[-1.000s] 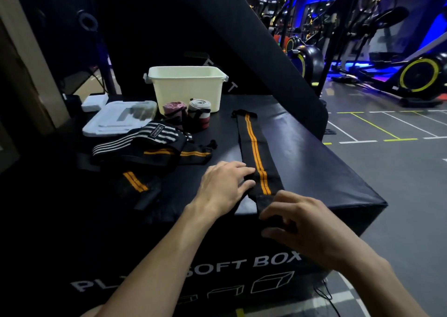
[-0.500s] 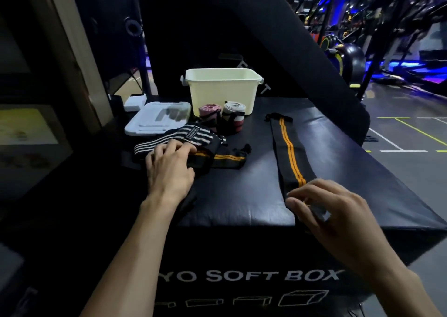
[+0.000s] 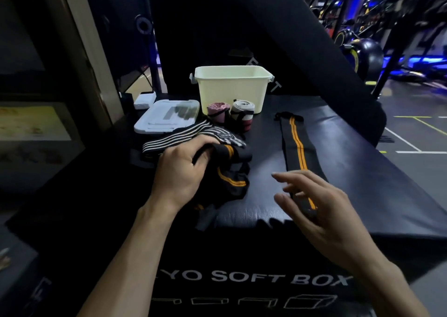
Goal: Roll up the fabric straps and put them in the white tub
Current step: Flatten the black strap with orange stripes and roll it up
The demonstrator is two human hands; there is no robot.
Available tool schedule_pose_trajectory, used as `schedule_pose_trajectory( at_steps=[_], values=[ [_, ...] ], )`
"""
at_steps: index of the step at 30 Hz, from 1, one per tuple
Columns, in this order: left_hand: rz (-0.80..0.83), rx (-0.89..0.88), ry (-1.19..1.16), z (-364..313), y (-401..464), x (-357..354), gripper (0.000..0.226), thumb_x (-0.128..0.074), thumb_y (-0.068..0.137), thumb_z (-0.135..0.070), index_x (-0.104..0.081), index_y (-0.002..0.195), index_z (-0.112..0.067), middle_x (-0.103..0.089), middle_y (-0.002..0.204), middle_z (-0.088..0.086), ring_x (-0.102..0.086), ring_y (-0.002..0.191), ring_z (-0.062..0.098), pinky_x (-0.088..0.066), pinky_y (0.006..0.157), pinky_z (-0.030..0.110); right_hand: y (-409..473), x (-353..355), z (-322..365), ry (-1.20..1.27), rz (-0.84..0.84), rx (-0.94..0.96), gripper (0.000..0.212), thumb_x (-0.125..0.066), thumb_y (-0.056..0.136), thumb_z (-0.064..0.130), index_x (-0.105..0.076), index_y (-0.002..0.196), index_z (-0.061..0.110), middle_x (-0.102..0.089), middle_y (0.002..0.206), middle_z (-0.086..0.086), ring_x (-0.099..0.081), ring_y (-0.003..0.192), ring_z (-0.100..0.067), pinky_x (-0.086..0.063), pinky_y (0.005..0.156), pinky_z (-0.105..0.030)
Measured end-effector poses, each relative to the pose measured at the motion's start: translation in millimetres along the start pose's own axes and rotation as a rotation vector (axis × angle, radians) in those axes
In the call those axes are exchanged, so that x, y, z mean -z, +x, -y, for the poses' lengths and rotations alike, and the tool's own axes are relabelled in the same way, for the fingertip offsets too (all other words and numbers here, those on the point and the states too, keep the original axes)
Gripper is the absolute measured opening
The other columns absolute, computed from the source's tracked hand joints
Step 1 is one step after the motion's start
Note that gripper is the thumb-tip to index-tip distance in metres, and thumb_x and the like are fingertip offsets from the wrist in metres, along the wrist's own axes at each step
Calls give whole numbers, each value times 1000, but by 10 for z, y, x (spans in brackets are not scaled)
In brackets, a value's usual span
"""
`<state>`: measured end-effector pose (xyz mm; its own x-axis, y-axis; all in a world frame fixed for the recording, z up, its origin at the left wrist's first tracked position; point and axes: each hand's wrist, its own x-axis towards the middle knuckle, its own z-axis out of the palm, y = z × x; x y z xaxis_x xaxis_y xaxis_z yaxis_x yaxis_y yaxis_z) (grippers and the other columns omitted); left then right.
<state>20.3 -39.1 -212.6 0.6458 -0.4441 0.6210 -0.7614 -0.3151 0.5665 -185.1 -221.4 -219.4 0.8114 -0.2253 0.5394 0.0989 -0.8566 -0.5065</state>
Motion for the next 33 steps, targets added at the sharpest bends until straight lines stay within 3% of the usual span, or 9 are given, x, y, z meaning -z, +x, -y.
schedule_pose_trajectory(
  at_steps=[7, 11, 14, 20, 23, 25, 27, 29, 33],
  values=[
    [192, -10, 37, -128, -4, -65, 33, -43, 90, -54, -63, 116, -52, -74, 101, -10, -68, 100, 13, -55, 87, 40, 789, -238, 34, 0, 285, -77, 61, -67, 96, 38, -41, 151, 39, -51, 143, 12, -56, 118, -2, -49, 97, -24],
    [150, 18, -16, -22, 35, -36, 28, -45, 94, -51, -63, 114, -49, -74, 96, -9, -70, 95, 15, -56, 80, 42, 1194, -393, -151, 23, 348, -60, 38, -76, 91, 27, -67, 127, 34, -70, 103, 12, -64, 77, 2, -55, 70, -26],
    [7, 58, -87, 79, 77, 13, 22, -50, 97, -46, -65, 113, -41, -75, 95, -13, -71, 94, 17, -56, 79, 43, 1492, -452, -210, 65, 379, -58, 17, -74, 92, 21, -73, 108, 27, -72, 84, 5, -71, 78, -21, -61, 74, -48],
    [-183, 157, -157, 192, 138, 174, 16, -60, 103, -21, -75, 109, -23, -76, 96, -10, -69, 92, 11, -53, 81, 31, 1982, -495, -75, 164, 513, -36, 18, -55, 103, 7, -70, 100, 18, -70, 73, 11, -67, 68, -10, -57, 66, -36],
    [-254, 198, -153, 310, 164, 288, 22, -59, 101, -12, -75, 111, -22, -76, 95, -11, -69, 89, 4, -53, 80, 23, 2167, -501, -259, 220, 251, -147, 20, -57, 101, 26, -70, 99, 10, -73, 86, -19, -74, 76, -35, -59, 72, -62],
    [-220, 184, -213, 306, 186, 327, 23, -62, 99, -10, -77, 107, -26, -77, 96, -17, -69, 91, -3, -54, 81, 17, 2206, -538, -310, 310, 58, -168, 22, -55, 97, 38, -72, 99, 24, -75, 91, -12, -75, 81, -27, -61, 76, -56],
    [-129, 152, -326, 221, 180, 329, 23, -69, 96, -10, -79, 97, -31, -77, 91, -19, -69, 88, -7, -52, 78, 13, 2136, -599, -142, 284, 230, -89, 26, -49, 105, 39, -71, 102, 25, -73, 92, 0, -70, 85, -9, -56, 81, -40],
    [-60, 148, -421, 142, 183, 304, 20, -75, 91, -9, -79, 90, -28, -78, 85, -15, -70, 79, -4, -52, 71, 14, 2051, -692, -10, 103, 493, -62, 42, -49, 103, 47, -69, 114, 12, -73, 106, -11, -70, 102, -23, -54, 92, -49],
    [-101, 200, -406, 102, 204, 229, 18, -86, 79, -12, -77, 76, -28, -73, 68, -11, -62, 59, 4, -51, 57, 22, 1850, -486, 213, 192, 439, -47, 47, -59, 95, 58, -71, 115, 17, -71, 107, -15, -68, 94, -20, -56, 85, -48]
  ],
)
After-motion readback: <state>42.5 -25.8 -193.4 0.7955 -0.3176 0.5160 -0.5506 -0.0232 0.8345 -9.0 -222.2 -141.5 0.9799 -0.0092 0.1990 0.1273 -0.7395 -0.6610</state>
